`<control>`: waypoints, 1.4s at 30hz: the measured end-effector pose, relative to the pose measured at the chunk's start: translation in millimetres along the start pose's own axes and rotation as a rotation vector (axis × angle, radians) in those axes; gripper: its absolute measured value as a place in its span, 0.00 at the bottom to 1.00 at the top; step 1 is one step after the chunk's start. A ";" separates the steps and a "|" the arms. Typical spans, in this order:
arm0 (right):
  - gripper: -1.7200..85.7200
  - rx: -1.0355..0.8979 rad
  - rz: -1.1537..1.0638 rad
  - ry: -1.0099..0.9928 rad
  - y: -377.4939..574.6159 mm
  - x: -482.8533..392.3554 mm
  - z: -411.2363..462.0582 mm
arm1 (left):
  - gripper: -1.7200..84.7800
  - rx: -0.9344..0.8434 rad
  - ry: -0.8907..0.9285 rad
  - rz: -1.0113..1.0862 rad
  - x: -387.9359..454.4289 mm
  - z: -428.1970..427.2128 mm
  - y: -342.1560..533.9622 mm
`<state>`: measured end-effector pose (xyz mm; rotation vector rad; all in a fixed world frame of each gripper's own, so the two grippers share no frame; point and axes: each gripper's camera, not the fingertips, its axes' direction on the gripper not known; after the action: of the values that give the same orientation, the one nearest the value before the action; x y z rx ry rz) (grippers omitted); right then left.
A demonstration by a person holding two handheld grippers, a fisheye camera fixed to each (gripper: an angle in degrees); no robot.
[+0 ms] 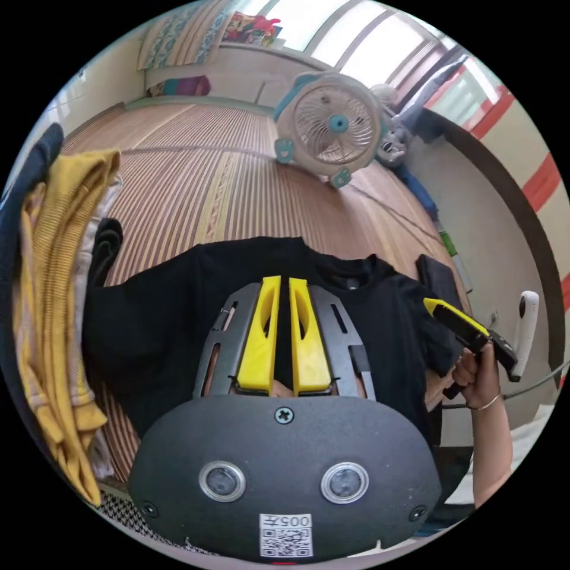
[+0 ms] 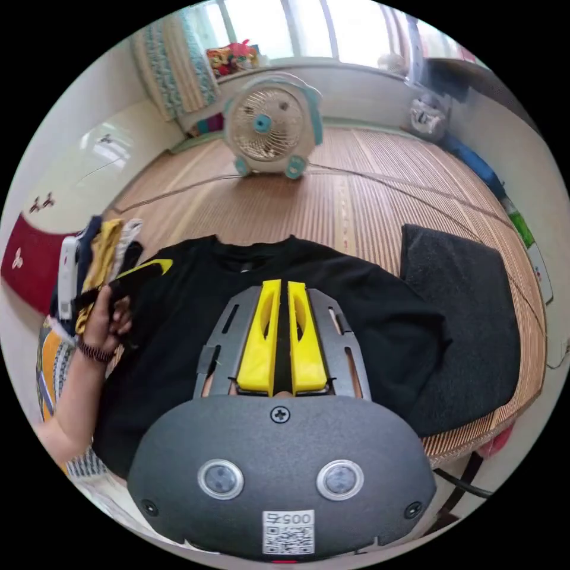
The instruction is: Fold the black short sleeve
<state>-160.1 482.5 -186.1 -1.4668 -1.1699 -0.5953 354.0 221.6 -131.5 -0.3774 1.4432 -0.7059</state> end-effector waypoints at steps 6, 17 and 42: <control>0.05 -0.006 -0.150 -0.050 131.4 -55.6 -79.6 | 0.08 -0.009 -0.005 0.290 40.3 -134.6 85.4; 0.07 0.064 -0.024 0.024 347.9 -88.2 -169.7 | 0.11 -0.220 0.071 0.373 44.5 -262.9 309.6; 0.10 0.003 -0.087 0.146 457.6 -107.7 -148.6 | 0.10 -0.222 -0.135 0.412 111.6 -346.0 360.2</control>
<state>242.4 354.2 -440.4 -1.3519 -1.1236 -0.7481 89.1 479.4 -485.4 -0.2787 1.4155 -0.1852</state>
